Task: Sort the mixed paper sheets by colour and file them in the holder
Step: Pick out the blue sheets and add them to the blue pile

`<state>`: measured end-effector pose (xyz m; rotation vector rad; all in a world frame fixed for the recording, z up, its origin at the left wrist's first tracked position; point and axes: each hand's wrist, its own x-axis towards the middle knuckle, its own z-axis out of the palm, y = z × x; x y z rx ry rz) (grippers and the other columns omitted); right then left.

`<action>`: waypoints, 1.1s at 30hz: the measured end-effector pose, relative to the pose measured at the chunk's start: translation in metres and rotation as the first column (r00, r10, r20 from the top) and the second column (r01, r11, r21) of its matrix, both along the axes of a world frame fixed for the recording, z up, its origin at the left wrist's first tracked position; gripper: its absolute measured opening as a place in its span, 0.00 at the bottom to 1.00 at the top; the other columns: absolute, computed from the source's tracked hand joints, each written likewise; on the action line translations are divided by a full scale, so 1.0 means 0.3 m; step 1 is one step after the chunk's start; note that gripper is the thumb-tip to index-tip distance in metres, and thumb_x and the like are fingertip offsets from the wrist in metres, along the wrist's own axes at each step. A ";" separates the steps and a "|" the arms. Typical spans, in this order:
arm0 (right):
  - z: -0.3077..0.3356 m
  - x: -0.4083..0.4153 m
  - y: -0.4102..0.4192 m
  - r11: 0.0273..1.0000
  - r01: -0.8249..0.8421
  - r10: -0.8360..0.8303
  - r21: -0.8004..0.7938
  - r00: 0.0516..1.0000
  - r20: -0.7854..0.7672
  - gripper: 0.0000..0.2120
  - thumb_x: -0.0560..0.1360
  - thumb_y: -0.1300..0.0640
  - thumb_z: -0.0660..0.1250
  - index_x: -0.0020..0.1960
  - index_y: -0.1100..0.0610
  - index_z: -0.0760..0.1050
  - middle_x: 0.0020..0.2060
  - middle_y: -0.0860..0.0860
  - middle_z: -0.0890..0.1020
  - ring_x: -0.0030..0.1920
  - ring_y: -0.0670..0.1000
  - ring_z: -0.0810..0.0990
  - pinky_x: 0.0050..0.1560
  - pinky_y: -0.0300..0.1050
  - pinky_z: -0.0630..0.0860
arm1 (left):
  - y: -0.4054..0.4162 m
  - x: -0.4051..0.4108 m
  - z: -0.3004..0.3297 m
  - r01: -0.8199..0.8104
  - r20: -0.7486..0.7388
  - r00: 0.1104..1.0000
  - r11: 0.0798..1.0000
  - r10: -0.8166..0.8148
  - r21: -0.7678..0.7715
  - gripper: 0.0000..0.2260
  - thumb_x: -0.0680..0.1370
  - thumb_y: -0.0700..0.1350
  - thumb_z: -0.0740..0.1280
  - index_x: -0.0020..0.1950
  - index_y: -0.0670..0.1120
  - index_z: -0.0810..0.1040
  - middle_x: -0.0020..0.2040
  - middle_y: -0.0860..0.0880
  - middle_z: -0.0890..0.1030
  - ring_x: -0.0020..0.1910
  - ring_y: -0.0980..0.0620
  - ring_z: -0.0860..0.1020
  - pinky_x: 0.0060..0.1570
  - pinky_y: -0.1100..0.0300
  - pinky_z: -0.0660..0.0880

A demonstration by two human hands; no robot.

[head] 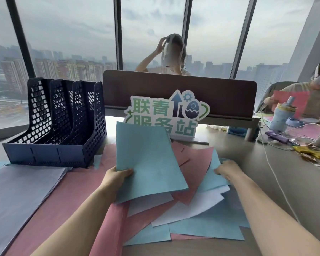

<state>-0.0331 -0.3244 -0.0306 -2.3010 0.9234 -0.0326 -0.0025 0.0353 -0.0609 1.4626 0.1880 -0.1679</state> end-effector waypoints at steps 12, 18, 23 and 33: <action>0.133 -0.117 -0.067 0.912 0.241 -0.093 -0.331 0.909 0.406 0.11 0.73 0.60 0.62 0.34 0.62 0.76 0.35 0.59 0.79 0.37 0.62 0.75 0.38 0.45 0.70 | 0.025 -0.005 -0.009 0.000 -0.025 1.000 1.000 -0.001 -0.011 0.09 0.74 0.36 0.72 0.53 0.42 0.78 0.47 0.40 0.84 0.42 0.41 0.82 0.46 0.50 0.79; 0.233 -0.147 -0.065 0.885 0.449 -0.234 -0.118 0.651 0.722 0.12 0.77 0.65 0.58 0.51 0.69 0.78 0.50 0.71 0.80 0.51 0.70 0.77 0.47 0.54 0.71 | 0.025 -0.009 -0.004 -0.003 -0.024 1.000 1.000 0.003 0.009 0.07 0.75 0.36 0.71 0.51 0.43 0.78 0.46 0.40 0.84 0.41 0.41 0.82 0.44 0.52 0.79; 0.285 -0.113 -0.005 0.881 0.433 -0.392 0.189 0.448 0.803 0.15 0.75 0.64 0.60 0.57 0.65 0.79 0.55 0.66 0.81 0.57 0.66 0.78 0.55 0.51 0.72 | 0.013 -0.011 -0.001 -0.018 -0.010 1.000 1.000 0.018 0.016 0.07 0.75 0.33 0.69 0.50 0.42 0.77 0.44 0.40 0.82 0.39 0.42 0.80 0.45 0.52 0.78; 0.283 -0.059 0.153 0.886 0.320 -0.396 0.336 0.144 0.907 0.17 0.75 0.60 0.59 0.60 0.60 0.79 0.55 0.56 0.83 0.55 0.56 0.80 0.45 0.30 0.65 | 0.025 -0.011 -0.009 -0.003 -0.008 1.000 1.000 0.003 -0.026 0.08 0.77 0.32 0.67 0.49 0.44 0.76 0.46 0.40 0.82 0.42 0.41 0.80 0.48 0.48 0.79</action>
